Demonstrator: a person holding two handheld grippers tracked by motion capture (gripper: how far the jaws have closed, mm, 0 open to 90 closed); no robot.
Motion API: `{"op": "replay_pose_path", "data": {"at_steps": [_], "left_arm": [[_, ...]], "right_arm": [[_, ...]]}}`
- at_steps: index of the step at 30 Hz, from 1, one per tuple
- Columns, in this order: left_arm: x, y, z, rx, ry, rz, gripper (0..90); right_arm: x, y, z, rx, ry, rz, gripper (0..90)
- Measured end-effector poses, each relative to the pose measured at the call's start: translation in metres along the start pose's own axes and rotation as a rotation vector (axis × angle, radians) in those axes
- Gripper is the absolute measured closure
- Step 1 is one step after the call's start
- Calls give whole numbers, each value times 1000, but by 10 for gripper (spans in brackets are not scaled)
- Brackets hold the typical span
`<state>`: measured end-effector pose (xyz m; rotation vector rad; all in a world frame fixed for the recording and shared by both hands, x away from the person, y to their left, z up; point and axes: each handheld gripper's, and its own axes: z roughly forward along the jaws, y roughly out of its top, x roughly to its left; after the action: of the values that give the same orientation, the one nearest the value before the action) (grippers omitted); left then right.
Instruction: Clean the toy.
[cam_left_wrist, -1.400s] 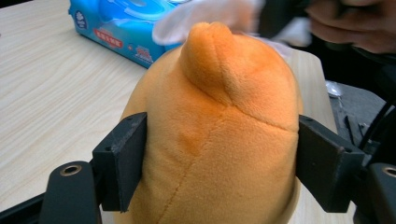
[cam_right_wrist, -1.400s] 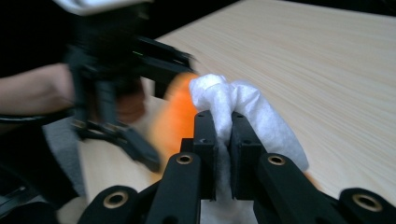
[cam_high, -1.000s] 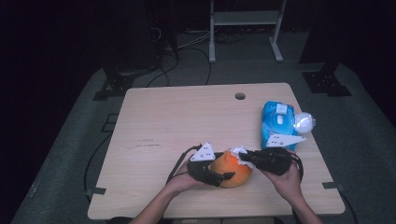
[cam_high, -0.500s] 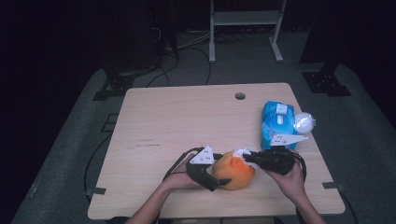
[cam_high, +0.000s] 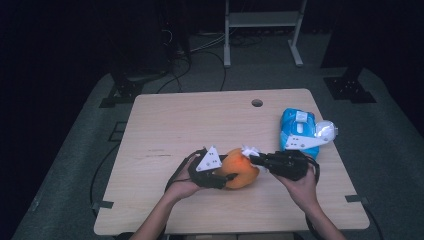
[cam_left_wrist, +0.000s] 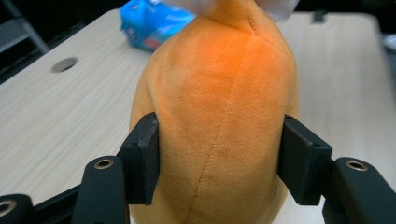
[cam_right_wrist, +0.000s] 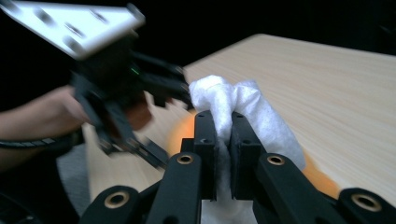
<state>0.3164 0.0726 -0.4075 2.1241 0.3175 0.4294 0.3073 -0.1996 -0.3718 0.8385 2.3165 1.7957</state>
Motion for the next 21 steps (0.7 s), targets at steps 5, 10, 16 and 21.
{"op": "replay_pose_path", "data": {"at_steps": [5, 10, 16, 21], "left_arm": [[-4, -4, 8, 49, 23, 1, 357], [-6, -4, 10, 54, -23, -20, 313], [-13, 1, 9, 101, -96, 4, 311], [-17, 8, 0, 81, -288, -10, 304]], "right_arm": [[-4, 5, 23, 55, 10, -3, 827], [-19, -11, 29, 110, 7, 56, 825], [-17, -13, 17, 107, -12, 65, 824], [-20, -26, 16, 171, -2, 98, 824]]}}
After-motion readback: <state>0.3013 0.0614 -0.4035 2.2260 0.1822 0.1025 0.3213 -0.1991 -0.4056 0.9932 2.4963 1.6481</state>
